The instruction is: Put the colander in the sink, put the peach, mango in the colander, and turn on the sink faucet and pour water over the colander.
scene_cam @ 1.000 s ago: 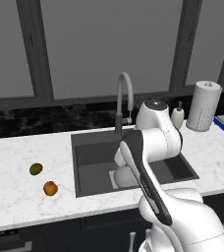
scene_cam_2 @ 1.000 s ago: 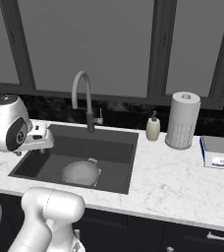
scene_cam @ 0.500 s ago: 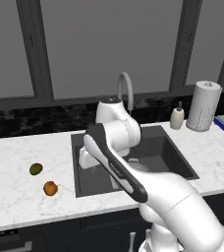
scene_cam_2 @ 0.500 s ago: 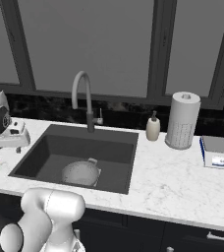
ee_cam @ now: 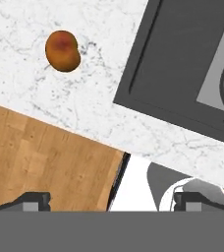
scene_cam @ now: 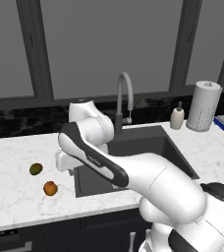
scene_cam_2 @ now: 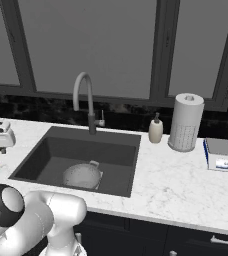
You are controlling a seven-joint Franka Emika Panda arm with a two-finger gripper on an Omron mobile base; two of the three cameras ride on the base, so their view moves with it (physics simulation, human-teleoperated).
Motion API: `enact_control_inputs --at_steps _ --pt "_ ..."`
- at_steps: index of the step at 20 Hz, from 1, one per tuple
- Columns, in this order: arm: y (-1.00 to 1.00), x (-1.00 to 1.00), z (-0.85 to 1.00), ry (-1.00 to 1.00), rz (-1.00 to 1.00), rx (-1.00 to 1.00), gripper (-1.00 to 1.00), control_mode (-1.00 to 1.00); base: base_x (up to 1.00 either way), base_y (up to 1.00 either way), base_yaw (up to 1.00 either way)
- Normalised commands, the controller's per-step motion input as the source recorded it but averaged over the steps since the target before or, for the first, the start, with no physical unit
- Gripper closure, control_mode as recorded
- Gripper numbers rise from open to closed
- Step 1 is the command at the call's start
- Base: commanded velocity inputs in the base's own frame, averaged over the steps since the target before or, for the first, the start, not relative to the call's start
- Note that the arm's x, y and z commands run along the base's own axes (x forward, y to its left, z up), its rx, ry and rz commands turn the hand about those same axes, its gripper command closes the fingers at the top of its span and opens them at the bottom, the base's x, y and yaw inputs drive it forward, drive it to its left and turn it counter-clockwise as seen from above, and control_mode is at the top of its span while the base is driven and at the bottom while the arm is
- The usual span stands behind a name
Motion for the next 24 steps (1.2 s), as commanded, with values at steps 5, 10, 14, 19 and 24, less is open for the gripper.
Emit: enact_control_inputs --at_steps 5,10,14,19,24 --pt "0.27 -0.05 -0.24 0.0 0.06 0.0 -1.0 -1.0 0.0 0.0 0.0" --pt "0.44 0.0 -0.28 0.0 0.02 0.0 -1.0 -1.0 0.0 0.0 0.0" --pt "0.42 0.04 -0.19 0.0 0.01 0.0 -1.0 -1.0 0.0 0.0 0.0" --pt "0.28 0.15 -0.11 0.0 0.0 0.0 -1.0 -1.0 0.0 0.0 0.0" --pt "0.2 0.34 -0.05 0.01 0.0 0.0 -1.0 -1.0 0.0 0.0 0.0"
